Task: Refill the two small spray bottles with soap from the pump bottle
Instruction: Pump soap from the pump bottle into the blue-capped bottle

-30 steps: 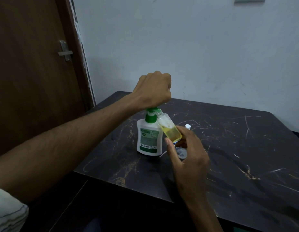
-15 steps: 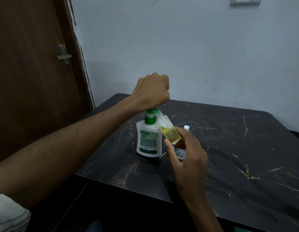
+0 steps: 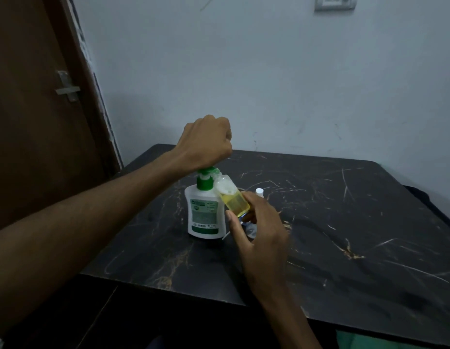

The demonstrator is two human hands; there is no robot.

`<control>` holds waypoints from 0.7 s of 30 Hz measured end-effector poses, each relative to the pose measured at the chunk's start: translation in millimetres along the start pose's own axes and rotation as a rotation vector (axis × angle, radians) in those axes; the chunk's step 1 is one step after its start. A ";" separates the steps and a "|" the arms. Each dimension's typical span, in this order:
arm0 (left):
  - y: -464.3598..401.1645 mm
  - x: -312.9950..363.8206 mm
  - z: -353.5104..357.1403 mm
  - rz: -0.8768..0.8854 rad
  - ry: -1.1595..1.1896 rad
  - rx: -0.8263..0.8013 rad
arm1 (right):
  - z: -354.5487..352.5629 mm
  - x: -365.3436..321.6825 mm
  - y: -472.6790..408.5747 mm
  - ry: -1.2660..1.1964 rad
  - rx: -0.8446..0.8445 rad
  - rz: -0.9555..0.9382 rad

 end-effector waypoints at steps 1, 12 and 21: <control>1.0 1.0 -1.0 0.017 0.002 0.007 | 0.4 0.3 0.6 0.006 -0.011 0.003; 1.7 -0.2 -3.2 0.055 -0.001 0.028 | -0.9 -0.4 0.2 0.032 0.015 -0.011; -1.1 1.2 -8.0 0.067 0.004 0.054 | 1.0 0.5 0.5 0.045 0.001 -0.019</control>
Point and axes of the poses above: each hand's wrist, its own y-axis away from the middle knuckle, its own z-axis out of the palm, x = y × z, the point moved 3 cm from there along -y, towards the middle knuckle, and after that the axes turned 6 degrees about x, right-handed, at the moved point
